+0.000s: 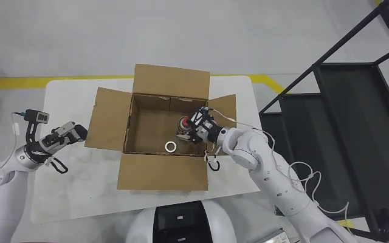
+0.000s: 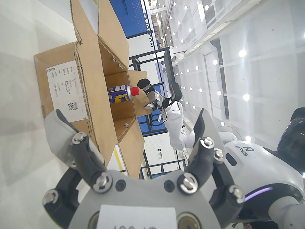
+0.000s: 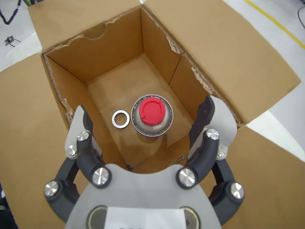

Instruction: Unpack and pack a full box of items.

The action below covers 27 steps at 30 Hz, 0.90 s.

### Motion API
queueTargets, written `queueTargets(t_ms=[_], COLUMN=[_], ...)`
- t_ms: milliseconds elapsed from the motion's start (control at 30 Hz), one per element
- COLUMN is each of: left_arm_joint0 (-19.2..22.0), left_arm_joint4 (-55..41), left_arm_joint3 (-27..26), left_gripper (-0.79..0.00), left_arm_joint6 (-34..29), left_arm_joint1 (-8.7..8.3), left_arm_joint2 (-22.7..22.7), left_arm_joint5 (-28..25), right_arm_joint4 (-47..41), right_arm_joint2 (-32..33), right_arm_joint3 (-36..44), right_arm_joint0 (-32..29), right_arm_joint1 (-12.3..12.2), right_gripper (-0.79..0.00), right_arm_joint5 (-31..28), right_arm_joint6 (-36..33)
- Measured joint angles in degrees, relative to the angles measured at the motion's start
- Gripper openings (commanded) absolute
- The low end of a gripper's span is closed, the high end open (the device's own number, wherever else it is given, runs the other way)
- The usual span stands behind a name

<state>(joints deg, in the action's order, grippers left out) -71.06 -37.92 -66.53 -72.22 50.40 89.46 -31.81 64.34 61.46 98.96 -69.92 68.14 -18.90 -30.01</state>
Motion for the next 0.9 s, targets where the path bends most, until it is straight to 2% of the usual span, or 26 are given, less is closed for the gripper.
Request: queueTargets(t_ms=[267,467,600,733,900], left_arm_joint0=[0.0,0.0,0.0,0.0,0.0], left_arm_joint4=[0.0,0.0,0.0,0.0,0.0], left_arm_joint3=[0.0,0.0,0.0,0.0,0.0], left_gripper=[0.0,0.0,0.0,0.0,0.0], left_arm_joint6=[0.0,0.0,0.0,0.0,0.0], left_arm_joint1=[0.0,0.0,0.0,0.0,0.0], left_arm_joint2=[0.0,0.0,0.0,0.0,0.0], left_arm_joint5=[0.0,0.0,0.0,0.0,0.0], right_arm_joint4=[-5.7,-12.8,-14.7,-15.2,-22.1], right_arm_joint2=[-6.1,-13.7,-16.8,-16.0,-10.0], right_arm_joint3=[-6.0,-7.9,-11.0,-12.0,-10.0], right_arm_joint0=[4.1,9.6,13.2,13.8,10.2], right_arm_joint1=[1.8,4.2,5.6,5.9,4.4], right_gripper=[0.0,0.0,0.0,0.0,0.0], right_arm_joint5=[2.7,-3.9,-4.2,-4.5,-12.1], right_arm_joint6=[-6.0,-3.6,-1.7,1.3,6.5])
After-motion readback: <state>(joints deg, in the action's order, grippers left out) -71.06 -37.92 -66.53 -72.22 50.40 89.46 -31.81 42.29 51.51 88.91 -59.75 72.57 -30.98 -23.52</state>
